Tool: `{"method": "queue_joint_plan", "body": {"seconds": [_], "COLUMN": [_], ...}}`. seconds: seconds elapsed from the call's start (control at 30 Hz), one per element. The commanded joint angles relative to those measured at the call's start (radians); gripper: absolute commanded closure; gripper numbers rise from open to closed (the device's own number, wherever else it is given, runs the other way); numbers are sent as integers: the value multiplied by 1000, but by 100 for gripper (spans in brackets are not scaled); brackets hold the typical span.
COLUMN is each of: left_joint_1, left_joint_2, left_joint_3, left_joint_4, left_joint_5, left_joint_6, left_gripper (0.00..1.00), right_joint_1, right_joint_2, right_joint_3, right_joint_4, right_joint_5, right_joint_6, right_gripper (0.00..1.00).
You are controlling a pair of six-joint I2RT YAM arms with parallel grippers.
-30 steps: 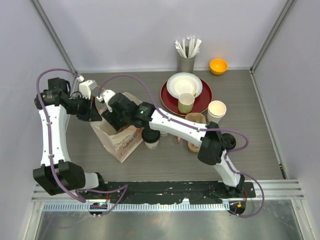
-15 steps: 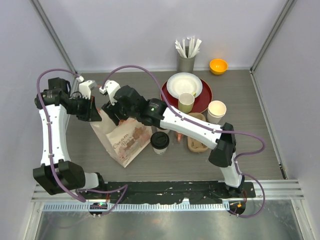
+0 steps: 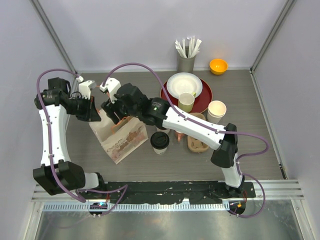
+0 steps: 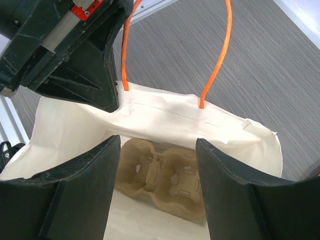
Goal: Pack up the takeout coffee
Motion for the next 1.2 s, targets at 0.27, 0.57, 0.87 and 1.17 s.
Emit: {"method": "queue_joint_plan", "body": {"seconds": [0.27,0.57,0.87,1.17], "left_joint_1": [-1,-1,-1,-1], "left_joint_2": [-27,-30,-34,-39], "left_joint_3": [29,23,23,12], "left_joint_4": [-31,-26,-17,-2], "left_joint_5": [3,-1,-3,-3], "left_joint_6": [4,5,-3,-16], "left_gripper": [100,100,100,100], "right_joint_1": [-12,-20,-21,-59], "right_joint_2": [-151,-215,-295,-389], "right_joint_3": [-76,-111,-150,-194], "right_joint_4": [127,165,144,-11], "right_joint_5": [17,42,145,211], "right_joint_6": [-1,36,22,98], "right_gripper": [33,33,33,33]}}
